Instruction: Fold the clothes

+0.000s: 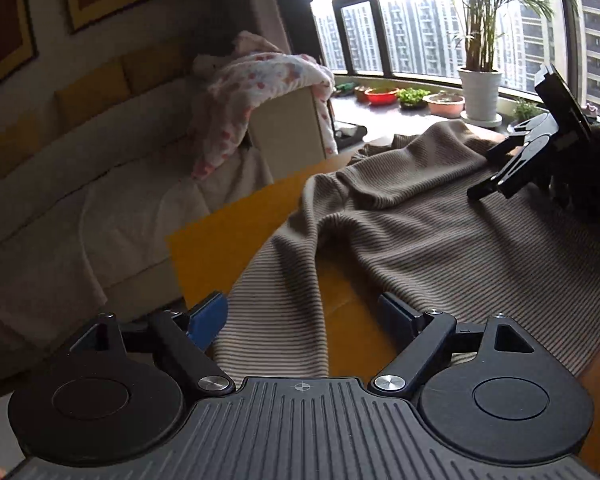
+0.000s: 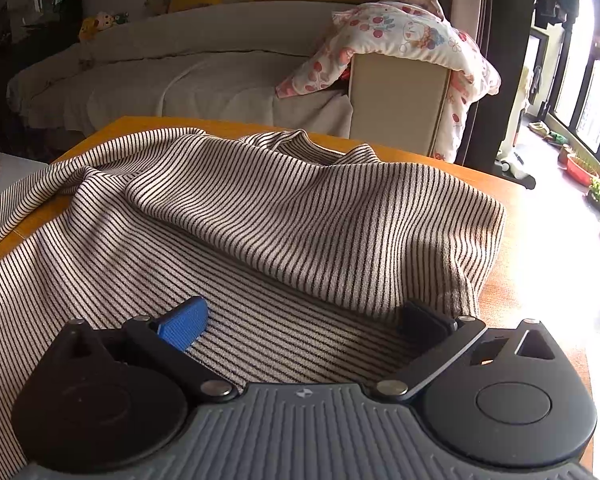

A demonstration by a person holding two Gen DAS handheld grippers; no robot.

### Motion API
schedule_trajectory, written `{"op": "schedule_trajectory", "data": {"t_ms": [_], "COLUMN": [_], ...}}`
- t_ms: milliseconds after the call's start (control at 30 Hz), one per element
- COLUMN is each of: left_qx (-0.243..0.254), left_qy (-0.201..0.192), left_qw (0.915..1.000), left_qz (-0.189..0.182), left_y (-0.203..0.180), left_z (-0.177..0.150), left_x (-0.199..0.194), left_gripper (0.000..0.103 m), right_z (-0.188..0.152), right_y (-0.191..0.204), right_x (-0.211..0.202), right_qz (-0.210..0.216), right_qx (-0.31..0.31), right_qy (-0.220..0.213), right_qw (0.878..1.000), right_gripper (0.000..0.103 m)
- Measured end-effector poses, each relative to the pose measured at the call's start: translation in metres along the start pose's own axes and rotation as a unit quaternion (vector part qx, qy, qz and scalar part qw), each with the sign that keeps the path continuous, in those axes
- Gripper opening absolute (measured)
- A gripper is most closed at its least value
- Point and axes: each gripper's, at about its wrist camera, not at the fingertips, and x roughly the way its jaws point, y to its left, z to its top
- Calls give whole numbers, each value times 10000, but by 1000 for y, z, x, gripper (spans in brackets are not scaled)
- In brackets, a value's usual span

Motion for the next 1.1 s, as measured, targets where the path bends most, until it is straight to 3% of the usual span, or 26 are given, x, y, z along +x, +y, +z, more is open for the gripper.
{"op": "schedule_trajectory", "data": {"t_ms": [67, 167, 400, 567, 633, 800, 967, 1033, 1067, 1100], "left_qx": [13, 271, 1304, 1592, 1747, 1696, 1691, 1641, 1561, 1279], "left_qy": [133, 290, 472, 581, 658, 802, 612, 488, 413, 335], "left_qw": [9998, 9988, 9900, 9853, 9823, 9808, 9812, 9832, 9852, 9903], "left_qz": [142, 274, 260, 199, 162, 541, 702, 641, 577, 418], "left_y": [9, 15, 8, 3, 4, 7, -3, -8, -11, -9], "left_z": [-15, -29, -45, -48, -51, -56, -45, -36, -29, -21], "left_x": [-5, -6, 4, 13, 4, 6, 29, 36, 38, 40], "left_gripper": [85, 73, 73, 62, 63, 66, 65, 47, 29, 18], "right_z": [-1, -2, -2, -2, -2, -2, -2, 1, 5, 10], "right_y": [4, 11, 15, 12, 11, 6, 13, 20, 23, 26], "right_x": [-2, -4, -4, -3, -3, 0, -4, -12, -19, -30], "right_qz": [-87, -248, -357, -295, -270, -178, -354, -497, -485, -412], "right_qx": [-71, -209, -285, -203, -170, -44, -193, -360, -361, -259], "right_qy": [-43, -103, -134, -125, -121, -90, -204, -365, -476, -610], "right_qw": [9999, 9994, 9989, 9993, 9994, 9998, 9990, 9974, 9970, 9970], "right_gripper": [103, 103, 103, 103, 103, 103, 102, 81, 73, 52]}}
